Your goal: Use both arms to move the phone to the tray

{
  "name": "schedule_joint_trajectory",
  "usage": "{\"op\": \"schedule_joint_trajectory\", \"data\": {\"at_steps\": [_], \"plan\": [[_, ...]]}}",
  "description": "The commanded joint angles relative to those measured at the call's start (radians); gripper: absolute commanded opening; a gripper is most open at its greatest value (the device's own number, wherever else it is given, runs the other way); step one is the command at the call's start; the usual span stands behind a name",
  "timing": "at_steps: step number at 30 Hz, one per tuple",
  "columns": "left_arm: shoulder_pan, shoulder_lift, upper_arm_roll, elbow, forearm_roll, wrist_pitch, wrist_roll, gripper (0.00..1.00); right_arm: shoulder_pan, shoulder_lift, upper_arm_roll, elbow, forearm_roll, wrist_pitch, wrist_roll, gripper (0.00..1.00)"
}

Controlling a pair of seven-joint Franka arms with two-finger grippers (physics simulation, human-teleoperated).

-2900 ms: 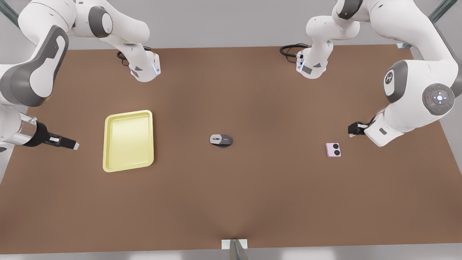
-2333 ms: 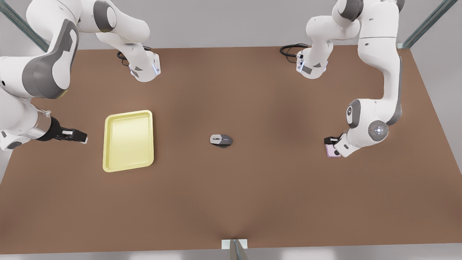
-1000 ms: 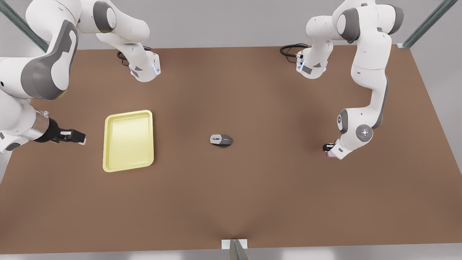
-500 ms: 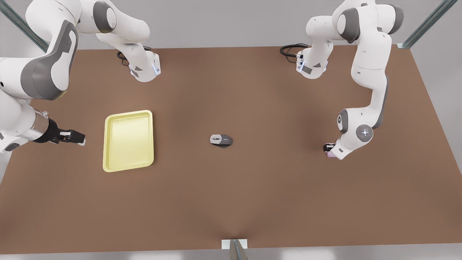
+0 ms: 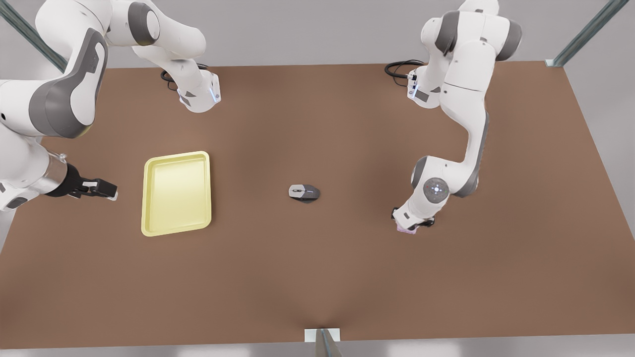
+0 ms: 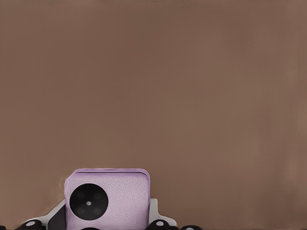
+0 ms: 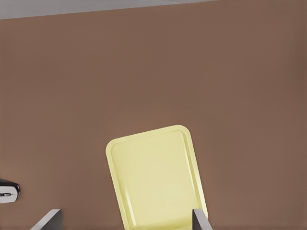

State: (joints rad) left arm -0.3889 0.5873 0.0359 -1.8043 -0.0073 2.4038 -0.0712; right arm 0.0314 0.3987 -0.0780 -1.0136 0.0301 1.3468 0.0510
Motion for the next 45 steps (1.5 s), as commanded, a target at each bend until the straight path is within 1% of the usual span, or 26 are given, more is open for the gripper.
{"op": "schedule_joint_trajectory", "data": {"at_steps": [1,2,4,5,7,8,10,11,14,16,18,23,30,31,32,37,38,40,41,43,45], "plan": [[-0.019,0.029,-0.036,0.051,-0.002,-0.066,-0.409,0.8,0.001,-0.001,0.0,0.001,0.001,0.0,0.0,1.0],[-0.031,0.078,-0.07,0.133,0.0,-0.097,-0.476,0.8,0.001,-0.001,0.0,0.0,0.001,0.0,0.0,1.0],[-0.111,0.149,-0.071,0.252,-0.005,-0.124,-0.631,0.8,-0.001,-0.001,0.0,0.0,0.001,0.0,0.001,1.0],[-0.143,0.192,-0.071,0.335,-0.031,-0.164,-0.68,0.8,-0.001,-0.001,0.0,0.001,0.001,0.0,0.0,1.0],[-0.188,0.244,-0.073,0.413,-0.048,-0.167,-0.771,0.8,0.001,-0.003,0.0,0.0,0.001,0.0,0.0,1.0],[-0.226,0.289,-0.073,0.479,-0.08,-0.166,-0.825,0.8,0.001,-0.003,-0.002,0.001,0.001,0.0,0.0,1.0],[-0.246,0.315,-0.085,0.529,-0.091,-0.157,-0.889,0.8,-0.002,-0.001,-0.002,0.009,0.001,0.002,0.0,1.0],[-0.246,0.341,-0.11,0.572,-0.089,-0.157,-0.912,0.8,-0.002,-0.001,-0.002,0.013,-0.001,0.002,0.0,1.0],[-0.249,0.404,-0.133,0.697,-0.089,-0.153,-0.937,0.8,-0.002,-0.001,-0.002,0.013,-0.001,0.002,0.0,1.0],[-0.251,0.427,-0.165,0.711,-0.089,-0.094,-0.955,0.8,-0.002,-0.001,-0.002,0.013,0.001,0.003,0.0,1.0],[-0.266,0.489,-0.168,0.799,-0.088,-0.069,-0.97,0.8,-0.002,-0.001,-0.002,0.015,0.001,0.002,0.0,1.0],[-0.271,0.534,-0.166,0.829,-0.083,0.047,-0.963,0.8,-0.002,-0.001,-0.002,0.015,-0.001,0.002,0.0,1.0],[-0.288,0.552,-0.166,0.813,-0.076,0.035,-0.716,0.81,-0.002,0.0,-0.002,0.013,-0.001,0.003,0.0,1.0],[-0.288,0.552,-0.166,0.813,-0.076,0.035,-0.707,0.86,-0.001,0.0,-0.002,0.013,0.001,0.003,0.001,1.0],[-0.288,0.551,-0.166,0.813,-0.076,0.035,-0.707,1.0,-0.001,0.0,-0.002,0.015,-0.001,0.005,0.001,1.0],[-0.289,0.543,-0.168,0.813,-0.083,0.035,-0.719,1.0,0.001,0.0,0.0,0.013,0.001,0.012,0.0,1.0],[-0.292,0.536,-0.168,0.813,-0.085,0.011,-0.719,1.0,0.001,0.0,0.0,0.013,0.001,0.012,0.0,1.0],[-0.272,0.477,-0.14,0.813,-0.076,-0.216,-0.705,1.0,0.001,0.0,0.0,0.013,0.001,0.014,0.0,1.0],[-0.263,0.428,-0.107,0.813,-0.073,-0.322,-0.705,1.0,0.001,0.0,0.0,0.013,0.001,0.014,0.0,1.0],[-0.186,0.327,-0.059,0.813,-0.085,-0.564,-0.562,1.0,0.001,0.0,0.0,0.013,0.001,0.014,0.0,1.0],[-0.102,0.24,-0.039,0.812,-0.082,-0.709,-0.437,1.0,0.001,0.0,0.0,0.013,0.001,0.014,0.0,1.0]]}}
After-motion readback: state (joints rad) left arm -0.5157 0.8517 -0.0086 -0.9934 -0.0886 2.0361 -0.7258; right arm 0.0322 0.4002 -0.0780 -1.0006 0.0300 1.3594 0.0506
